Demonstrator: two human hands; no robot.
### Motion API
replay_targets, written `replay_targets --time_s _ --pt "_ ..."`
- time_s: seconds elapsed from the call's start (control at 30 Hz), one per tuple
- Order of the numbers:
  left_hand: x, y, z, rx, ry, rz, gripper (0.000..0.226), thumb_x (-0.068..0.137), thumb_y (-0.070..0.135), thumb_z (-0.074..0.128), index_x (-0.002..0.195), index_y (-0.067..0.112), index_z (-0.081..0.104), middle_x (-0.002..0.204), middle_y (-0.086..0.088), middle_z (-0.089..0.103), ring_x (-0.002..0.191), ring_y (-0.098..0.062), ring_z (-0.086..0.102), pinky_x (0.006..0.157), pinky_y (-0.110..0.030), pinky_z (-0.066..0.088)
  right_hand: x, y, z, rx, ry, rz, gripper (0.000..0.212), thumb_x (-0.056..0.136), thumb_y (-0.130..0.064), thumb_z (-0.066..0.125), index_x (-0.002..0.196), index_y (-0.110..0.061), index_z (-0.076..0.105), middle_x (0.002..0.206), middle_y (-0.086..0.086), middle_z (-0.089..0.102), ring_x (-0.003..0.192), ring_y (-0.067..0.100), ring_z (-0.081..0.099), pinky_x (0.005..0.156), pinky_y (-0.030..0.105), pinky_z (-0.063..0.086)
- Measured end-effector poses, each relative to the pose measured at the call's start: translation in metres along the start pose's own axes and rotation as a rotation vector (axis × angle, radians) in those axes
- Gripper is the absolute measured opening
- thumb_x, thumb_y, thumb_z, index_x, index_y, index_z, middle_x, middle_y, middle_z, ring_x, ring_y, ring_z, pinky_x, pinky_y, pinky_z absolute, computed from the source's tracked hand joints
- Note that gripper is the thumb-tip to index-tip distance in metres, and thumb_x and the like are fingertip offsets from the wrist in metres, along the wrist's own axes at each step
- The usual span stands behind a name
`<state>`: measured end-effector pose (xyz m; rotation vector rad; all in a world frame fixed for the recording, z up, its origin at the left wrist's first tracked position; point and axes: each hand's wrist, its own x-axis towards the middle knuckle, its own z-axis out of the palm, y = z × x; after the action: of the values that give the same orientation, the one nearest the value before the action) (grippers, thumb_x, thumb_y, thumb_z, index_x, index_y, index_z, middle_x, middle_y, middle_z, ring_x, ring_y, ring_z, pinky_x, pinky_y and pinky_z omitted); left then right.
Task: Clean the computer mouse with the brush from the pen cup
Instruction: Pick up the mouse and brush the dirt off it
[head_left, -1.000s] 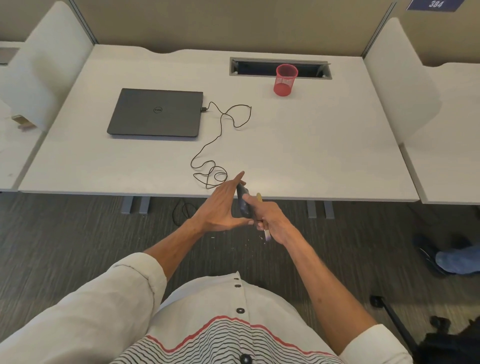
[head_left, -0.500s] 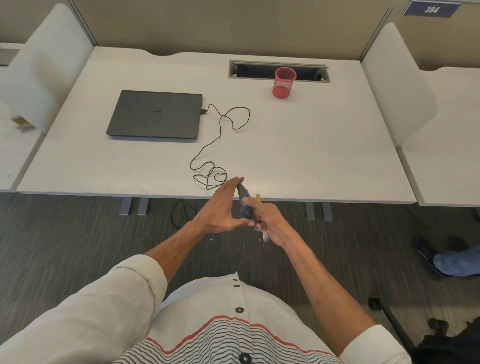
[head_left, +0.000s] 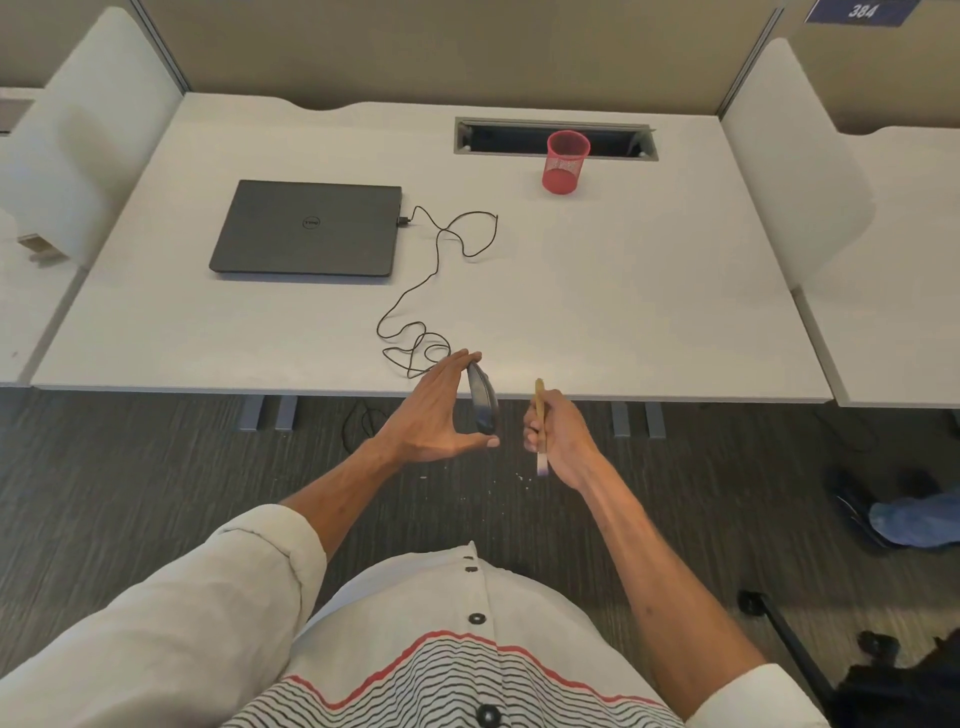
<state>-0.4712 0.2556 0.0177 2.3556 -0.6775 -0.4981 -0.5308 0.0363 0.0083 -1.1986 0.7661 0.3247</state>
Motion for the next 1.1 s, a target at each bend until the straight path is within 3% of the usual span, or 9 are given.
replay_targets --time_s 0.07,0.13,0.2,0.4,0.53,0.63,0.87,1.0,1.1 --pt "0.001 -0.001 -0.001 0.003 -0.005 -0.004 0.132 0.074 0.077 0.084 0.173 0.025 0.014 0.182 -0.002 0.017 0.170 -0.023 0.018 0.140 -0.053 0.021 0.000 -0.005 -0.007 -0.114 0.067 -0.085 0.032 0.116 -0.031 0.045 0.095 -0.012 0.060 0.080 0.007 0.059 0.064 0.015 0.054 0.068 0.031 0.048" --pt "0.002 -0.001 -0.002 -0.003 0.001 -0.006 0.130 0.074 0.074 0.086 0.171 0.023 0.017 0.181 -0.003 0.022 0.168 -0.023 0.024 0.138 -0.055 0.024 0.000 -0.010 -0.013 -0.236 0.128 -0.207 0.031 0.116 -0.038 0.050 0.108 -0.012 0.064 0.095 0.009 0.066 0.077 0.018 0.062 0.075 0.033 0.055" --pt "0.003 -0.002 -0.003 -0.014 0.019 0.003 0.125 0.075 0.068 0.090 0.169 0.021 0.021 0.177 -0.002 0.029 0.164 -0.022 0.031 0.136 -0.055 0.029 -0.001 -0.016 -0.018 -0.302 0.175 -0.324 0.027 0.113 -0.043 0.057 0.113 -0.018 0.068 0.105 0.005 0.069 0.084 0.015 0.062 0.068 0.025 0.056" --pt "0.004 -0.003 -0.003 -0.018 0.042 0.021 0.122 0.075 0.061 0.095 0.166 0.020 0.025 0.172 -0.002 0.035 0.158 -0.020 0.038 0.134 -0.050 0.033 -0.010 -0.034 -0.032 -0.270 0.176 -0.508 0.014 0.112 -0.025 0.065 0.110 -0.013 0.070 0.080 -0.003 0.074 0.068 0.010 0.067 0.062 0.023 0.058" --pt "0.005 -0.002 -0.003 -0.016 0.039 0.009 0.121 0.075 0.061 0.095 0.166 0.020 0.025 0.172 -0.002 0.036 0.157 -0.021 0.039 0.134 -0.048 0.034 -0.023 -0.038 -0.034 -0.317 0.089 -0.583 0.014 0.116 -0.025 0.057 0.118 -0.013 0.062 0.088 0.006 0.081 0.071 0.024 0.077 0.065 0.028 0.063" --pt "0.005 0.000 -0.002 -0.014 0.035 -0.002 0.122 0.076 0.061 0.094 0.167 0.019 0.024 0.173 -0.004 0.034 0.158 -0.022 0.038 0.134 -0.049 0.033 -0.028 -0.034 -0.032 -0.364 0.055 -0.584 0.016 0.115 -0.027 0.057 0.122 -0.013 0.061 0.094 0.003 0.085 0.075 0.028 0.080 0.068 0.029 0.065" --pt "0.005 0.002 -0.002 -0.003 0.032 -0.012 0.122 0.077 0.063 0.092 0.167 0.018 0.024 0.172 -0.004 0.035 0.158 -0.023 0.038 0.134 -0.051 0.034 -0.030 -0.019 -0.030 -0.501 -0.017 -0.603 0.012 0.113 -0.029 0.062 0.112 -0.018 0.063 0.096 -0.006 0.086 0.075 0.020 0.080 0.070 0.025 0.065" --pt "0.006 0.004 -0.003 -0.010 0.040 -0.019 0.123 0.075 0.065 0.093 0.167 0.020 0.024 0.172 -0.003 0.036 0.158 -0.023 0.039 0.134 -0.050 0.033 -0.027 -0.011 -0.035 -0.606 0.105 -0.652 0.008 0.112 -0.033 0.062 0.108 -0.027 0.061 0.093 -0.015 0.083 0.074 0.013 0.078 0.071 0.020 0.063" --pt "0.006 0.003 -0.003 -0.005 0.044 -0.015 0.124 0.074 0.065 0.093 0.167 0.019 0.024 0.171 -0.004 0.036 0.158 -0.023 0.038 0.134 -0.048 0.032 -0.028 -0.010 -0.042 -0.587 0.214 -0.665 0.010 0.111 -0.037 0.063 0.107 -0.028 0.060 0.092 -0.016 0.083 0.074 0.011 0.077 0.075 0.024 0.063"
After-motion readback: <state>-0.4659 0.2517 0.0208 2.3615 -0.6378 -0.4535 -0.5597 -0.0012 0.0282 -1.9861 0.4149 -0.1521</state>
